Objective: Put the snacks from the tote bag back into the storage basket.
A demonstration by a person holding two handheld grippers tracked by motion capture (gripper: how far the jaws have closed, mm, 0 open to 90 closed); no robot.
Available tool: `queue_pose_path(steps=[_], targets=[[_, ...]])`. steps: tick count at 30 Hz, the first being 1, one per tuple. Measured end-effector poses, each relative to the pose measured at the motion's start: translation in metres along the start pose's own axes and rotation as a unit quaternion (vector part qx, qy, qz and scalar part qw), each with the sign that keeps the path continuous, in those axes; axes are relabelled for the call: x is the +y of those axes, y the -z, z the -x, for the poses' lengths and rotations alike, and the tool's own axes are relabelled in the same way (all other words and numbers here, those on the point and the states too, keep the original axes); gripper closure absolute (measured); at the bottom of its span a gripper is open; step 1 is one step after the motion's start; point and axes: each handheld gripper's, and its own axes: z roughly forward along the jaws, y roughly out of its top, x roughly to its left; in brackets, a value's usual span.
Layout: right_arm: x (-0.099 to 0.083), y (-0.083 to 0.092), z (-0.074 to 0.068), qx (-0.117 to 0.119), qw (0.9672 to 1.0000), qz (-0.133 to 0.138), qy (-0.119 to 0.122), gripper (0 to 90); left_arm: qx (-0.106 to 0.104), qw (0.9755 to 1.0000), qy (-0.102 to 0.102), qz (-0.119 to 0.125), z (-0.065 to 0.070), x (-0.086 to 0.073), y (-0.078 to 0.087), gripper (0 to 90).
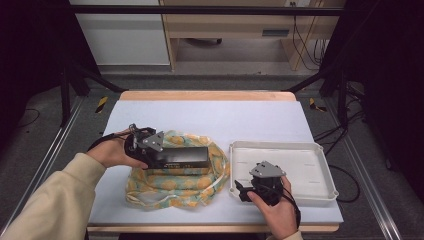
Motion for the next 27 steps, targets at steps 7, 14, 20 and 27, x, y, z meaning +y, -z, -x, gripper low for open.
queue_pose_path(steps=[7, 14, 20, 27], targets=[[0.0, 0.009, 0.015, 0.045, 0.9972, -0.047, 0.035, 16.6, -0.001, 0.9998, 0.014, 0.016, 0.001, 0.012, 0.006, 42.7], [0.008, 0.02, 0.037, 0.072, 0.9938, -0.078, 0.036, 18.9, 0.004, 0.9998, 0.013, 0.015, 0.001, 0.029, 0.01, 42.8], [0.026, 0.017, 0.052, 0.104, 0.9898, -0.077, 0.058, 17.4, 0.006, 0.9999, 0.009, 0.008, 0.001, 0.04, 0.016, 42.8], [0.053, 0.011, 0.059, 0.133, 0.9791, -0.098, 0.119, 14.4, 0.007, 0.9996, 0.017, 0.022, -0.003, 0.044, 0.021, 42.8]])
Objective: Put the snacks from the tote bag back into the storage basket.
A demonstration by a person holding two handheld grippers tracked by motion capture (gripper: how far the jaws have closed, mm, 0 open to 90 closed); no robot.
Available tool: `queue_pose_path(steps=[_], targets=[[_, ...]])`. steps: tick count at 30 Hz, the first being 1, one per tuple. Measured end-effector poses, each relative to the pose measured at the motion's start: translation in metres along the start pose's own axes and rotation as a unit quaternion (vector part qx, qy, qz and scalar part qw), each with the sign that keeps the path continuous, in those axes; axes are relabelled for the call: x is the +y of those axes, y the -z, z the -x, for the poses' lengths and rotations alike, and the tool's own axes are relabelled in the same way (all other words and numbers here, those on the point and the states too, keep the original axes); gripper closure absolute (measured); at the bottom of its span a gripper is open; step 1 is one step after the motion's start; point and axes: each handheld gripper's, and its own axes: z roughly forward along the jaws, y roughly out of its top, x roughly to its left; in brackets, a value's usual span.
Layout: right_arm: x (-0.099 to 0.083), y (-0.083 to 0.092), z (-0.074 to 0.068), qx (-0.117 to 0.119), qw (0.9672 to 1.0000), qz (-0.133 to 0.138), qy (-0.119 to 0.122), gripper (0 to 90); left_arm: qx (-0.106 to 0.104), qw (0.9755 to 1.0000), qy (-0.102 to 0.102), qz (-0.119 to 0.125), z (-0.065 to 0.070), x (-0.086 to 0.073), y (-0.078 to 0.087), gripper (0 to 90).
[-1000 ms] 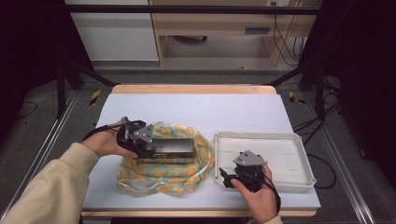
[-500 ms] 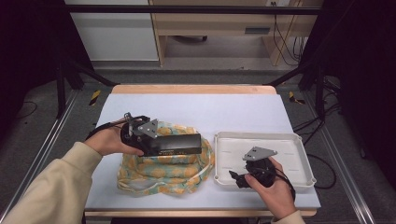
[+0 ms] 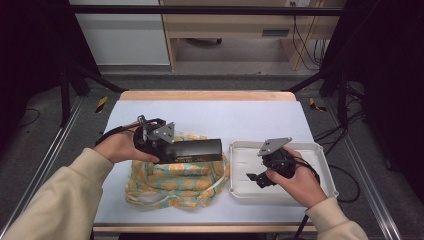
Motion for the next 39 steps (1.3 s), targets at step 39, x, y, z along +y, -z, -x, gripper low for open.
queue_pose_path(steps=[39], targets=[[0.043, 0.009, 0.002, 0.053, 0.9895, -0.06, 0.12, 11.6, -0.019, 0.9995, -0.024, -0.003, 0.014, 0.041, -0.017, 42.9]])
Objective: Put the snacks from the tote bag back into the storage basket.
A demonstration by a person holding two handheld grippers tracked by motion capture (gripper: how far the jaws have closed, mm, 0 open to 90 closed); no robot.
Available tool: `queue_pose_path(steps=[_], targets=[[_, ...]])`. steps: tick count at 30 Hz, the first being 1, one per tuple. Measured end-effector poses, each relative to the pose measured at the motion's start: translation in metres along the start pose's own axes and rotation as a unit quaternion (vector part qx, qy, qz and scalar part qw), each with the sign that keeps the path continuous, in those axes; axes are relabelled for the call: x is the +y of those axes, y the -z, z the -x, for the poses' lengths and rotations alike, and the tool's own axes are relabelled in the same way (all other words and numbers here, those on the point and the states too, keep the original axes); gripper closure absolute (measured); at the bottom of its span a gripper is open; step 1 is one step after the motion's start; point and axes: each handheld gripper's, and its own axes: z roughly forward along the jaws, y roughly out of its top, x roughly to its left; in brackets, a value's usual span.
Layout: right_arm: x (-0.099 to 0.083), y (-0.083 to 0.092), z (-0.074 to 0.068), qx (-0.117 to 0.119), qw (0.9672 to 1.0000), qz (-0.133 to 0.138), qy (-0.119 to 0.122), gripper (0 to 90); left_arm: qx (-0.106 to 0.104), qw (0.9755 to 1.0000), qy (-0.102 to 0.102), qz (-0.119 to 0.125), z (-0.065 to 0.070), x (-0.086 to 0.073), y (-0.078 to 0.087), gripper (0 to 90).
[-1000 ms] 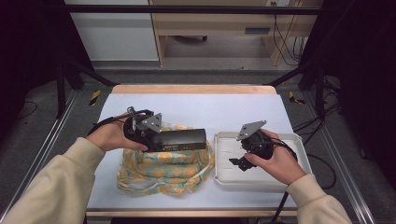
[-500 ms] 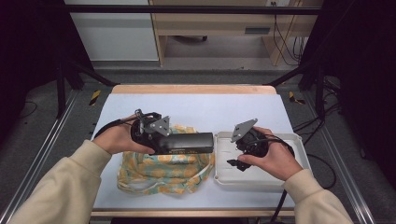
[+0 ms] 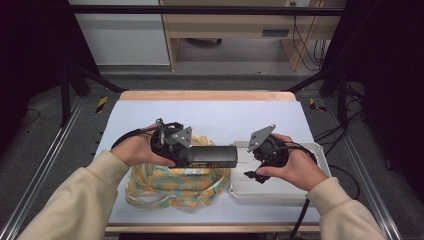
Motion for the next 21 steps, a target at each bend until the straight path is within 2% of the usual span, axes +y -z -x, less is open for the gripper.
queue_pose_path(steps=[7, 21], targets=[[0.005, -0.002, -0.001, 0.011, 0.9999, 0.001, 0.013, 13.0, -0.004, 1.0, -0.007, 0.0, 0.002, 0.007, -0.005, 42.8], [0.007, -0.005, -0.001, 0.021, 0.9996, -0.003, 0.016, 16.5, -0.012, 0.9998, -0.016, 0.001, 0.007, 0.019, -0.014, 42.8]])
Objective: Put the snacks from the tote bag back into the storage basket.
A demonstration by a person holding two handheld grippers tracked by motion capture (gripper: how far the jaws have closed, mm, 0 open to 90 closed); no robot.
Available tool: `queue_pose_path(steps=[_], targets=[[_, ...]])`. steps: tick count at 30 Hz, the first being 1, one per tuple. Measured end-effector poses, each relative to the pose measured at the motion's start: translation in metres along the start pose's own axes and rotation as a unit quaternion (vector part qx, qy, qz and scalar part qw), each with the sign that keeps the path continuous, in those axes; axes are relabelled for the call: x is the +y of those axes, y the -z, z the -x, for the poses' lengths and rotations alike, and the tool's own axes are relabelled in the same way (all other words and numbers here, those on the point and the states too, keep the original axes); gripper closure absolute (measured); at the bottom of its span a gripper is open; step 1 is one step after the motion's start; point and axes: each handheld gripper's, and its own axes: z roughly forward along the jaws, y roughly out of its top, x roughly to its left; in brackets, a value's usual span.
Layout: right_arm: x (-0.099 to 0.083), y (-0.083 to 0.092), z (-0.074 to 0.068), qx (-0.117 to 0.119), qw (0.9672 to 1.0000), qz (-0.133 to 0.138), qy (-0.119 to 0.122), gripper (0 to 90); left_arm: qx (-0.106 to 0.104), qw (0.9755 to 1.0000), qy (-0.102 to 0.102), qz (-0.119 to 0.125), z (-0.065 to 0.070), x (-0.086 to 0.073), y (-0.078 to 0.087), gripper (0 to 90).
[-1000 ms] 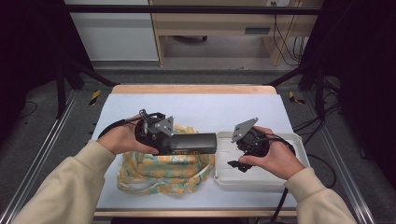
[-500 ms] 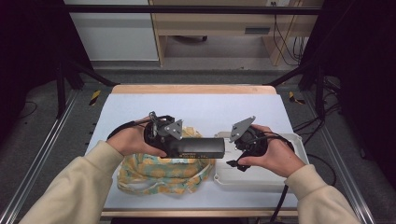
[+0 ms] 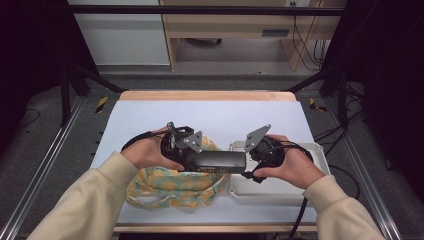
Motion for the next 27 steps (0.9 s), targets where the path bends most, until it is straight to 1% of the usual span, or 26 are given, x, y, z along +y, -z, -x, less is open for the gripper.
queue_pose_path(steps=[1, 2, 7, 10, 12, 14, 16, 18, 20, 23, 24, 27], targets=[[0.0, 0.0, 0.0, 0.0, 1.0, 0.002, -0.001, 16.6, 0.002, 1.0, -0.004, -0.002, 0.0, 0.001, 0.0, 42.8], [0.001, -0.001, 0.0, 0.0, 1.0, 0.004, 0.001, 17.0, 0.001, 1.0, -0.004, -0.001, 0.0, 0.001, -0.001, 42.8], [0.003, -0.005, -0.001, 0.008, 1.0, -0.001, 0.003, 17.4, -0.001, 1.0, -0.006, 0.001, 0.002, 0.004, -0.003, 42.8], [0.004, -0.007, -0.002, 0.011, 0.9999, 0.0, 0.006, 18.9, -0.001, 1.0, -0.01, 0.001, 0.002, 0.006, -0.004, 42.8], [0.005, -0.008, -0.002, 0.012, 0.9999, -0.006, 0.004, 19.5, -0.002, 1.0, -0.009, 0.002, 0.003, 0.007, -0.005, 42.8], [0.005, -0.01, -0.002, 0.014, 0.9998, -0.011, 0.007, 21.3, -0.003, 0.9999, -0.013, 0.002, 0.003, 0.009, -0.006, 42.8], [0.005, -0.013, 0.0, 0.017, 0.9997, -0.012, 0.009, 22.9, -0.003, 0.9999, -0.012, 0.003, 0.003, 0.009, -0.007, 42.8], [0.005, -0.015, 0.001, 0.021, 0.9996, -0.017, 0.004, 25.3, -0.004, 0.9999, -0.011, 0.006, 0.003, 0.009, -0.008, 42.8], [0.005, -0.017, 0.002, 0.022, 0.9995, -0.019, 0.008, 26.4, -0.005, 0.9999, -0.012, 0.005, 0.003, 0.009, -0.009, 42.8], [0.007, -0.019, 0.001, 0.028, 0.9993, -0.023, 0.011, 28.1, -0.006, 0.9999, -0.013, 0.007, 0.003, 0.01, -0.009, 42.8], [0.008, -0.02, 0.001, 0.03, 0.9991, -0.024, 0.015, 30.0, -0.006, 0.9999, -0.013, 0.008, 0.003, 0.01, -0.01, 42.8], [0.009, -0.023, 0.0, 0.033, 0.999, -0.024, 0.016, 32.7, -0.006, 0.9998, -0.013, 0.01, 0.004, 0.011, -0.01, 42.8]])
